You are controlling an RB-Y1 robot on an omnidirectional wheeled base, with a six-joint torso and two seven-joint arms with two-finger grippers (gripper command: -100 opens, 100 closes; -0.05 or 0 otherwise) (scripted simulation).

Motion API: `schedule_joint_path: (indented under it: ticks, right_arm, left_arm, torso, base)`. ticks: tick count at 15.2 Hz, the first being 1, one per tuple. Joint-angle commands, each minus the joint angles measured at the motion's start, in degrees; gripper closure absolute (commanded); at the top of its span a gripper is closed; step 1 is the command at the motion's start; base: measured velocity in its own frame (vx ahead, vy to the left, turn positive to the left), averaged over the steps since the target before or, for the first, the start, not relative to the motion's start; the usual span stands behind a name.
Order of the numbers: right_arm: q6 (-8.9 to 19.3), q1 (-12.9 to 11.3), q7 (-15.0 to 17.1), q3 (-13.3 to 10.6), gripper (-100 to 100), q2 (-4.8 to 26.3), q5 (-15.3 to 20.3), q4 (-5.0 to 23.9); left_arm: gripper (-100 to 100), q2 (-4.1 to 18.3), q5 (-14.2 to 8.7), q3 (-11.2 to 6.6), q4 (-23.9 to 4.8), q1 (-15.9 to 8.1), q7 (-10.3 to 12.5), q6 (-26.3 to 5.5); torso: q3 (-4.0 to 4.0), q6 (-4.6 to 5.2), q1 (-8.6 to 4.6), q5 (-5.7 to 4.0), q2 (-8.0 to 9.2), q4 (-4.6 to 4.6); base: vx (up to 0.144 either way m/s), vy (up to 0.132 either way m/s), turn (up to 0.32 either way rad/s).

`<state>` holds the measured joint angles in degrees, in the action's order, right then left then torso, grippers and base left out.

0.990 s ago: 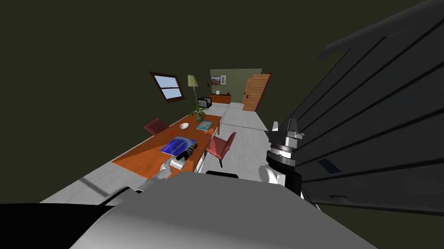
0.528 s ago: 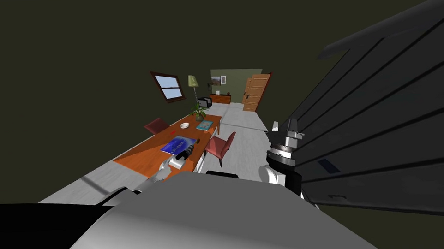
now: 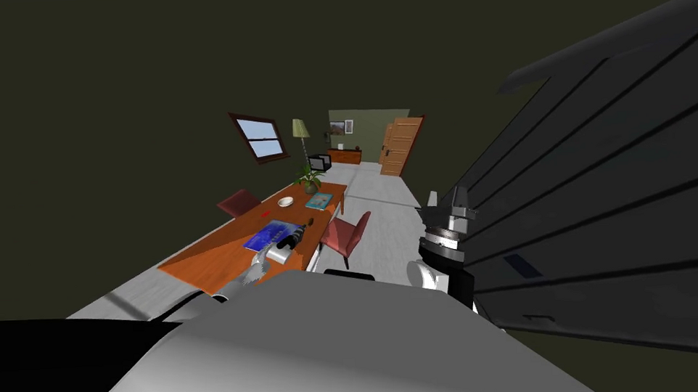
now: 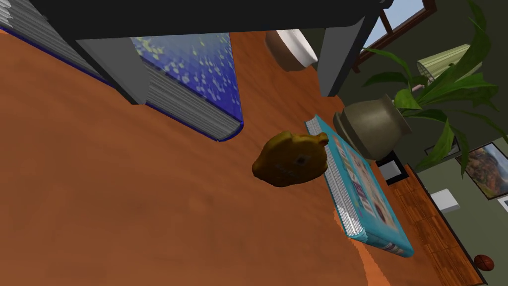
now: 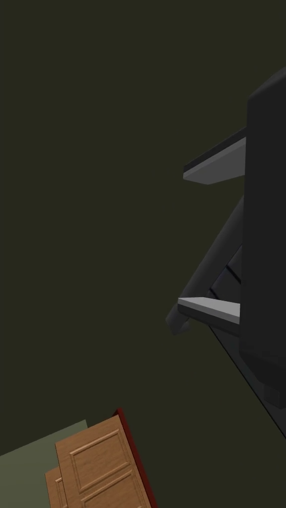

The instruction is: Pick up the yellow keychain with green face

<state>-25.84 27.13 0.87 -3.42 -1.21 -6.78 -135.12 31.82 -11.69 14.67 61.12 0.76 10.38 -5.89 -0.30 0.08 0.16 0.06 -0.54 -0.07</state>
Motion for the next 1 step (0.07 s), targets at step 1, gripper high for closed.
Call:
schedule_joint_path:
  ticks: [1]
  right_arm:
    - [0.0,0.0,0.0,0.0,0,0.0,0.0,0.0]
  left_arm:
    - [100,0.0,0.0,0.0,0.0,0.0,0.0,0.0]
  torso:
    - [0.0,0.0,0.0,0.0,0.0,0.0]
  base:
    - [0.009,0.003,-0.001]
